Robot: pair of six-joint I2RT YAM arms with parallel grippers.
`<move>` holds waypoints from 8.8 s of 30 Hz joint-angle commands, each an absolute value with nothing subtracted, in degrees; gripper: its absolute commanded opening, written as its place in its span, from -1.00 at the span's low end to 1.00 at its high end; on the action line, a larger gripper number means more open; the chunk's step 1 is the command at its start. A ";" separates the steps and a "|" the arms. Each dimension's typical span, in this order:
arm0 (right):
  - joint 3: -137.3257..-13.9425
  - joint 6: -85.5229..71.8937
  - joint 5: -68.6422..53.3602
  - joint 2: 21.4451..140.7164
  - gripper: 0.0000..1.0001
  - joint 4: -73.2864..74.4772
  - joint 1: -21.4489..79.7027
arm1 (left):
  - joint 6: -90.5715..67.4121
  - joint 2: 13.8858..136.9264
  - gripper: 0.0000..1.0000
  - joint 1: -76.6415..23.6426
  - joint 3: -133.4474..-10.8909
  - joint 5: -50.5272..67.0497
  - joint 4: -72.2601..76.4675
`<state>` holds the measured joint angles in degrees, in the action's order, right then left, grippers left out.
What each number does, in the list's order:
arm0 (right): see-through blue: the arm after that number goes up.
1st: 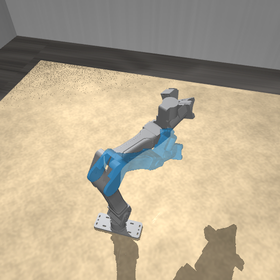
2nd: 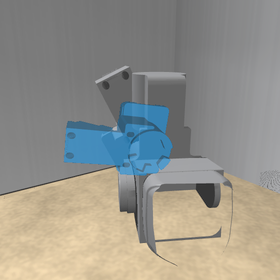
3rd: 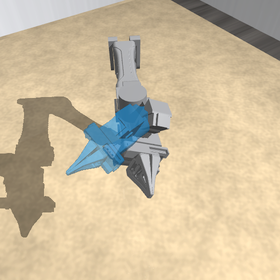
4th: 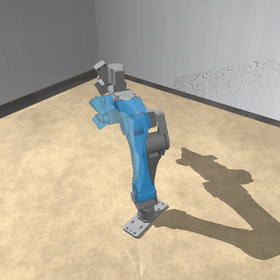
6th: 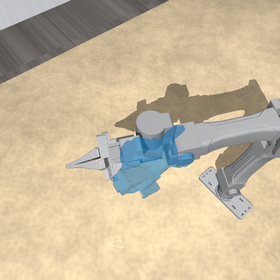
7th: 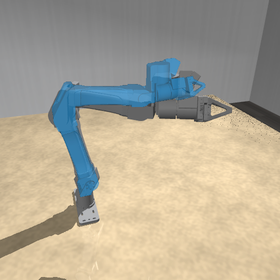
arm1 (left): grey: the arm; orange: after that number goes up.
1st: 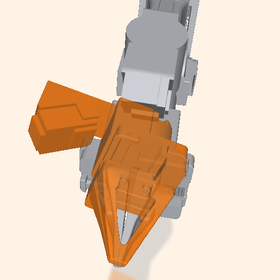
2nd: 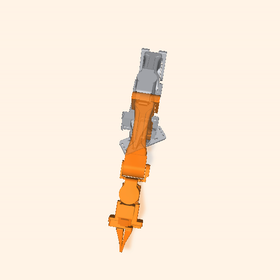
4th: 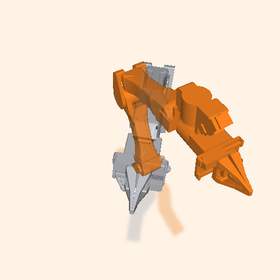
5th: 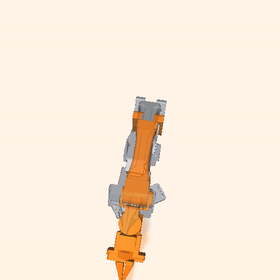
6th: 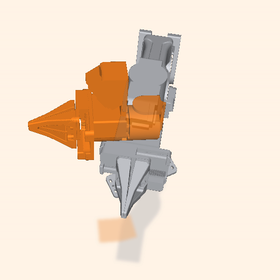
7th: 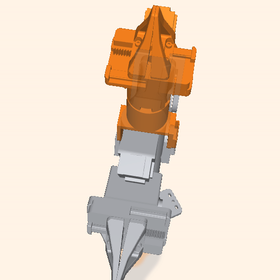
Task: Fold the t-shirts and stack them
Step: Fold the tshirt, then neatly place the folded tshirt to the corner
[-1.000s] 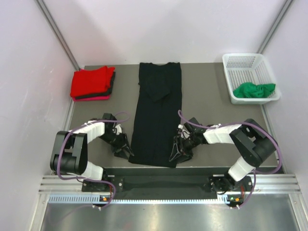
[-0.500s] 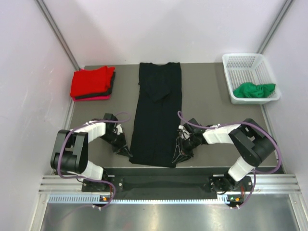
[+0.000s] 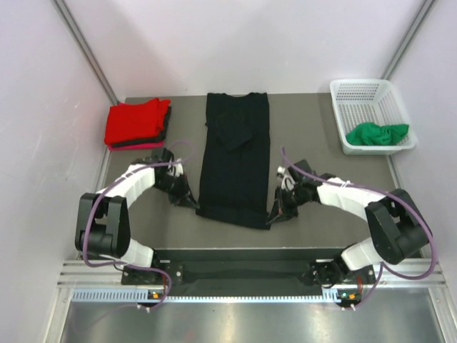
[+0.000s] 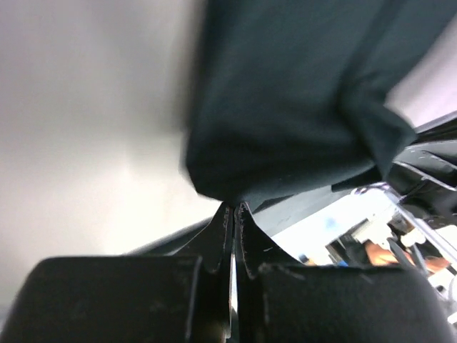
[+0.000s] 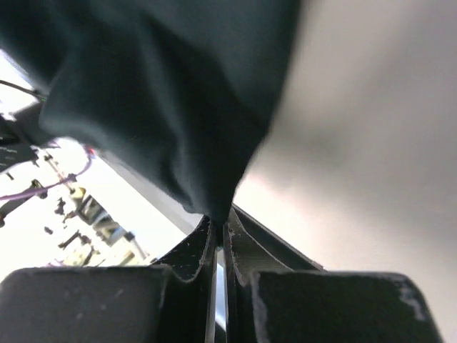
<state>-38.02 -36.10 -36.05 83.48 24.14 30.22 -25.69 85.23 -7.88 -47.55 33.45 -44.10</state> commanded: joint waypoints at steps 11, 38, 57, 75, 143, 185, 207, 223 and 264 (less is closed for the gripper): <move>-58.52 -24.79 -34.81 85.69 -1.00 26.20 20.92 | -21.62 91.14 -1.00 -6.95 -67.67 34.63 -41.32; -86.92 -18.02 -29.00 113.99 -1.00 17.32 14.76 | -17.49 121.72 -1.00 -5.36 -99.39 32.08 -31.64; -92.64 -15.21 -24.70 118.40 -0.08 16.96 13.71 | -14.07 124.81 -0.49 -7.82 -106.52 22.00 -32.25; -59.60 -24.25 -38.49 102.66 0.18 20.05 12.65 | -21.71 105.47 0.42 -4.31 -73.04 39.37 -36.83; -67.85 -25.75 -47.46 86.06 -1.00 25.66 6.94 | -13.36 94.14 -1.00 -12.57 -83.24 32.08 -44.74; -86.81 -20.13 -39.47 103.93 -1.00 16.17 6.15 | -8.18 115.10 -1.00 -5.98 -106.75 32.96 -37.53; -106.98 -6.24 -28.30 119.01 0.10 22.32 10.46 | -16.68 131.49 0.48 -2.11 -120.78 32.76 -30.51; -106.43 -12.22 -38.49 129.10 0.08 17.49 11.77 | -20.56 138.59 0.58 -2.20 -111.09 46.58 -27.25; -105.47 -6.77 -27.95 133.07 0.42 20.39 14.59 | -21.45 149.41 -0.23 -8.26 -116.36 50.98 -25.14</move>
